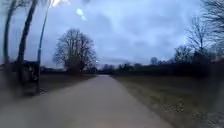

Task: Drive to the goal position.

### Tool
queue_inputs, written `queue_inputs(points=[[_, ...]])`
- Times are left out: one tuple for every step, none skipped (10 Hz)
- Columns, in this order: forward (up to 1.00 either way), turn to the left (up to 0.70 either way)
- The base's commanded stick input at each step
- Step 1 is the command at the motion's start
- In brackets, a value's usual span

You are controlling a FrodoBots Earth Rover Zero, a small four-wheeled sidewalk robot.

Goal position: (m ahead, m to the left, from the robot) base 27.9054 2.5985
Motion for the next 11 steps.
queue_inputs(points=[[1.0, 0.04], [1.0, 0.04], [1.0, 0.04], [1.0, 0.04], [1.0, 0.04], [1.0, 0.04], [1.0, 0.04], [1.0, 0.04], [1.0, 0.04], [1.0, 0.04], [1.0, 0.04]])
